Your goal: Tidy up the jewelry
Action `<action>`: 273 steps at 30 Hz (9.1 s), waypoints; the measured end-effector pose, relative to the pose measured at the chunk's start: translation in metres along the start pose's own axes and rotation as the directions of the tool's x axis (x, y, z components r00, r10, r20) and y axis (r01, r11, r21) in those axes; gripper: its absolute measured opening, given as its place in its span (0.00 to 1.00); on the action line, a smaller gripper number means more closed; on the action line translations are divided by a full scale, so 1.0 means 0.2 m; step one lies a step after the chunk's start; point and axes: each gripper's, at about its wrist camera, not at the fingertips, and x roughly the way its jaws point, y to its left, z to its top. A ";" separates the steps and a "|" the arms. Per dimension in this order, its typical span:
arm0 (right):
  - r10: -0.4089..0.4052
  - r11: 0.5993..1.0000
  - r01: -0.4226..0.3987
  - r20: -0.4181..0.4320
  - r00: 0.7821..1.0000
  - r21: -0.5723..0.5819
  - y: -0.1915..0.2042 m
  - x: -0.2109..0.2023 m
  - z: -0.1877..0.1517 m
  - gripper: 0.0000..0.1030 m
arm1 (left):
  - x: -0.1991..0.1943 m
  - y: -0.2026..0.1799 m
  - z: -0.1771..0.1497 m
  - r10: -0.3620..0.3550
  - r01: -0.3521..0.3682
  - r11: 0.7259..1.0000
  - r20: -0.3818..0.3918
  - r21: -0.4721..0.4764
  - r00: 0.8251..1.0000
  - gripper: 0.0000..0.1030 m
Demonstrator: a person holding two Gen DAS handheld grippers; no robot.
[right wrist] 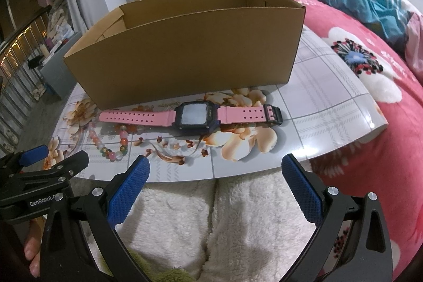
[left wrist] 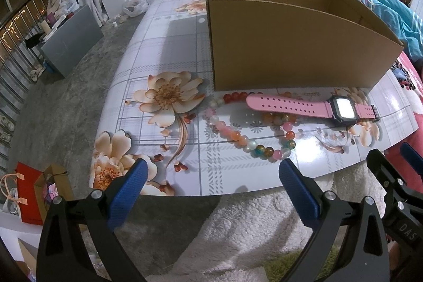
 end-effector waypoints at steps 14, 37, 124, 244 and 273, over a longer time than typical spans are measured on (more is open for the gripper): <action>-0.002 1.000 0.002 0.009 1.000 -0.006 0.02 -0.01 0.03 0.93 | -0.02 0.00 0.01 0.005 -0.004 1.000 0.013 -0.004 1.000 0.95; 0.020 1.000 -0.020 0.033 0.999 -0.009 0.00 -0.03 0.01 0.93 | -0.03 0.01 0.03 0.014 -0.013 1.000 0.038 -0.011 0.999 0.95; 0.262 0.786 -0.237 -0.040 0.964 -0.571 -0.46 0.05 0.19 0.47 | 0.24 -0.57 0.12 -0.259 -0.006 0.699 0.261 0.715 0.930 0.07; 0.478 0.878 -0.463 -0.186 0.859 0.119 -0.13 0.26 0.01 0.34 | 0.34 0.26 0.23 -0.248 0.238 0.959 0.052 0.154 0.967 0.87; 0.247 0.953 -0.267 -0.144 0.958 -0.144 0.19 0.31 -0.07 0.07 | 0.29 0.22 0.16 -0.298 0.253 0.933 0.152 0.257 0.943 0.94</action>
